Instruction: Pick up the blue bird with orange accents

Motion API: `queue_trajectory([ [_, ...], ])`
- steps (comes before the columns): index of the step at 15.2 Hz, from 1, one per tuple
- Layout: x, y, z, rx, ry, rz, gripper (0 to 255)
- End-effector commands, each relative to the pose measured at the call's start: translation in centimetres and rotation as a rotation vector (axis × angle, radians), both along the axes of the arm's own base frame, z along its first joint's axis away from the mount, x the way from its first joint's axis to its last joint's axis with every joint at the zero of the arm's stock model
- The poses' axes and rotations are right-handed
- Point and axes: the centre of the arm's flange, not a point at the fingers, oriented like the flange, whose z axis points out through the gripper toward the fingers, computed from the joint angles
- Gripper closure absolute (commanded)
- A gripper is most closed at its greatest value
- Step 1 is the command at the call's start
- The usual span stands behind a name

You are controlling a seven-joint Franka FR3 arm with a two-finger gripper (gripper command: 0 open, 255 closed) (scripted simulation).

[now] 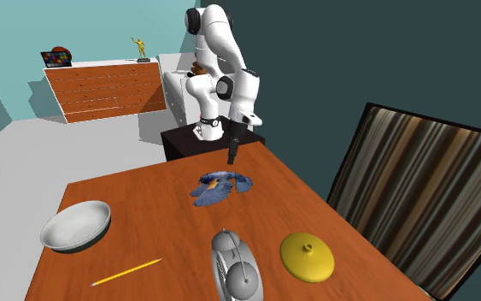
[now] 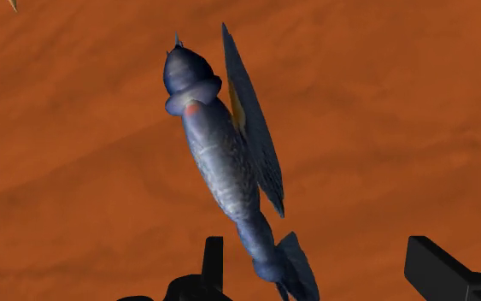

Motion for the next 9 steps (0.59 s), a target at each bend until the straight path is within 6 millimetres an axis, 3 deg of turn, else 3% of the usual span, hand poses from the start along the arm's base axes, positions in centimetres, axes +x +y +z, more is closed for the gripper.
queue_trajectory([
  [1,2.0,-0.7,-1.6,-0.023,0.012,0.066,0],
  [2,2.9,-1.1,-2.5,-0.034,0.018,0.097,0],
  [9,2.9,-1.1,-5.7,-0.035,0.018,0.099,0],
])
